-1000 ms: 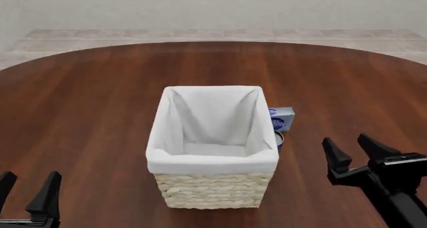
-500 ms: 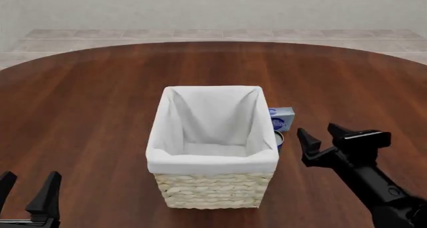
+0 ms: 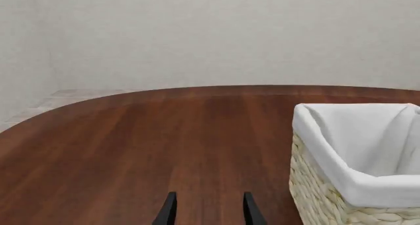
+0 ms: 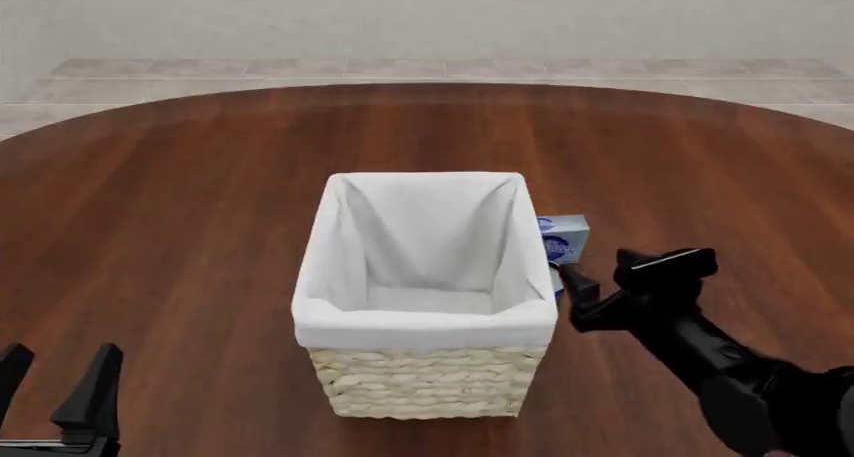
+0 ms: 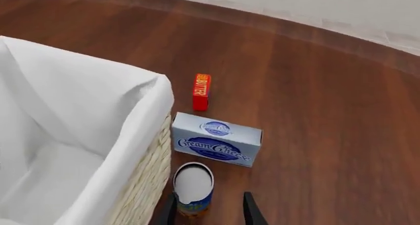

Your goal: Pick up the alphabet soup and put it in the basket.

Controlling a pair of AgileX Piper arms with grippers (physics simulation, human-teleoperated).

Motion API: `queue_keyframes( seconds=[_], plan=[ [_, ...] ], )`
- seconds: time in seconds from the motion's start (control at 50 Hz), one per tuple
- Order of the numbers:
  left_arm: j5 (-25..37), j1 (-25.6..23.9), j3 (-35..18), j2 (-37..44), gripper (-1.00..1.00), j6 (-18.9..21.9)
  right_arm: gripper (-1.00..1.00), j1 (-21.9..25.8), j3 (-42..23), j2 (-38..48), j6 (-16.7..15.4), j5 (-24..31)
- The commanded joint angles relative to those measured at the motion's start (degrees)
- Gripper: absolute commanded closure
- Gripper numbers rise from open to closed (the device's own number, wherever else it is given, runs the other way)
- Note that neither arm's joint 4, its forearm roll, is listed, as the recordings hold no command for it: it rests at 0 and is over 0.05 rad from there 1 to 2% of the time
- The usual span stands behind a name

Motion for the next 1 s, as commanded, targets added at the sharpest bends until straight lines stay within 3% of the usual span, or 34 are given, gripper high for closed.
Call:
queue_keyframes(
  seconds=[0.02,0.38,1.0],
  plan=[
    [0.0,0.0,0.0,0.0,-1.00,0.0,-1.00,1.7,-1.8,3.0,-2.1,1.2],
    [0.0,0.0,0.0,0.0,-1.00,0.0,-1.00,0.7,-3.5,7.9,-4.9,0.9],
    [0.0,0.0,0.0,0.0,-1.00,0.0,-1.00,1.6,-6.2,13.5,-5.2,-0.2]
  ],
)
